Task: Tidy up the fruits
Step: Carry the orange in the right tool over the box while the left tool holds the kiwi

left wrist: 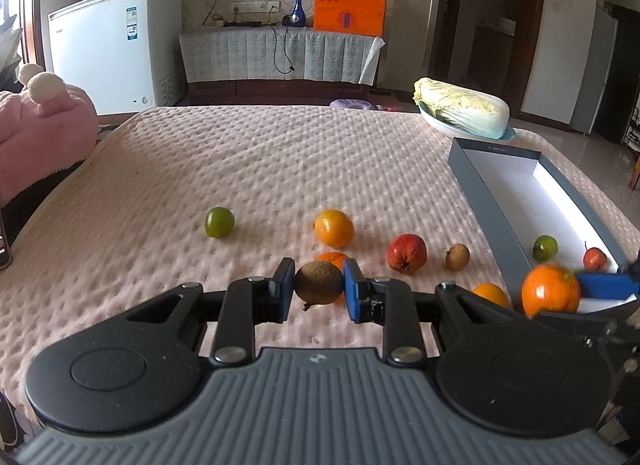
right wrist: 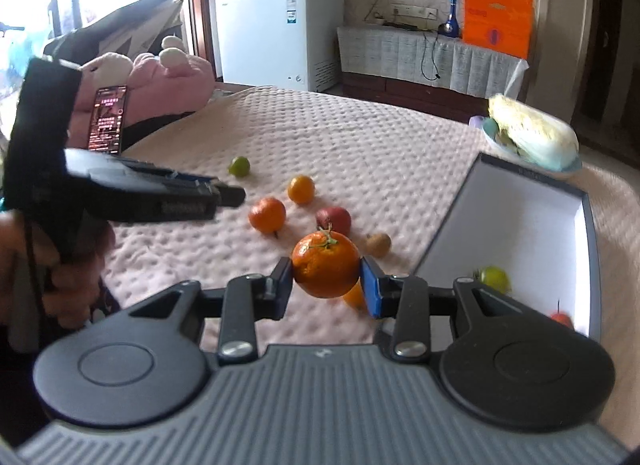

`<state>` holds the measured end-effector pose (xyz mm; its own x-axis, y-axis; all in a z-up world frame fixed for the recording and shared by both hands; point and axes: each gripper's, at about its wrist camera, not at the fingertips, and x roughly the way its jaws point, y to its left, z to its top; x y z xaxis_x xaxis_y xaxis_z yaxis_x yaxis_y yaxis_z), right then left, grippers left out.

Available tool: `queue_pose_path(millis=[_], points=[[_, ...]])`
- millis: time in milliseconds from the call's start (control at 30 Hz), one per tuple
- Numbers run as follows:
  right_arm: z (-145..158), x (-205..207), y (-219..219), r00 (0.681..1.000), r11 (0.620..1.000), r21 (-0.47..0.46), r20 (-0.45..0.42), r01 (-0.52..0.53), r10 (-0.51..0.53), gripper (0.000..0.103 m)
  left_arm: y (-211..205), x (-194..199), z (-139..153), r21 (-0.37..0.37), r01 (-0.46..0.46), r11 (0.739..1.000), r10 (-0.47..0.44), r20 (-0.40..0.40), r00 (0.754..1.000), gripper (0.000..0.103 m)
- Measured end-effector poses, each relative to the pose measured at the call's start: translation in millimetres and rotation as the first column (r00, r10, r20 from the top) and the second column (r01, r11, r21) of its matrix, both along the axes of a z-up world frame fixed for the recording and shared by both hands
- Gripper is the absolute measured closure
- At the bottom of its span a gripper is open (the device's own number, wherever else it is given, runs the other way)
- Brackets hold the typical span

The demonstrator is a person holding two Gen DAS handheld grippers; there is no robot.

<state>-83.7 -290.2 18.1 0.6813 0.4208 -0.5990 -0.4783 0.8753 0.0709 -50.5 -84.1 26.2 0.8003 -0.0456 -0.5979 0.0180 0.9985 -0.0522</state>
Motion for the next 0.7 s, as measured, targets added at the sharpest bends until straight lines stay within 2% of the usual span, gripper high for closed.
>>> queue_pose_path(millis=[33, 167, 233, 400, 567, 700], points=[[-0.3, 0.9, -0.1, 1.0, 1.0, 0.012, -0.017, 0.012, -0.011, 0.063, -1.0, 0.5, -0.8, 0.005, 0.0, 1.0, 0.0, -0.005, 1.0, 0.072], [7.4, -3.1, -5.3, 1.0, 0.997, 0.075, 0.019, 0.004, -0.005, 0.064, -4.0, 1.8, -2.6, 0.013, 0.003, 1.0, -0.003, -0.012, 1.0, 0.072], [7.2, -1.8, -9.2, 1.0, 0.996, 0.086, 0.01, 0.025, -0.026, 0.064, -5.9, 2.8, -4.7, 0.022, 0.003, 1.0, -0.003, -0.025, 1.0, 0.072], [15.3, 0.7, -25.0, 0.994, 0.987, 0.14, 0.058, 0.084, -0.093, 0.064, -9.3, 5.3, -7.7, 0.042, 0.01, 0.999, -0.009, -0.03, 1.0, 0.073], [25.5, 6.6, -49.5, 0.969, 0.967, 0.166, 0.128, 0.191, -0.213, 0.064, -17.0, 4.9, -2.7, 0.045, 0.027, 0.999, -0.027, -0.012, 1.0, 0.073], [25.4, 15.1, -74.8, 0.937, 0.935, 0.171, 0.109, 0.311, -0.331, 0.064, -22.7, 2.7, 2.0, 0.034, 0.05, 0.998, -0.05, 0.005, 0.999, 0.073]])
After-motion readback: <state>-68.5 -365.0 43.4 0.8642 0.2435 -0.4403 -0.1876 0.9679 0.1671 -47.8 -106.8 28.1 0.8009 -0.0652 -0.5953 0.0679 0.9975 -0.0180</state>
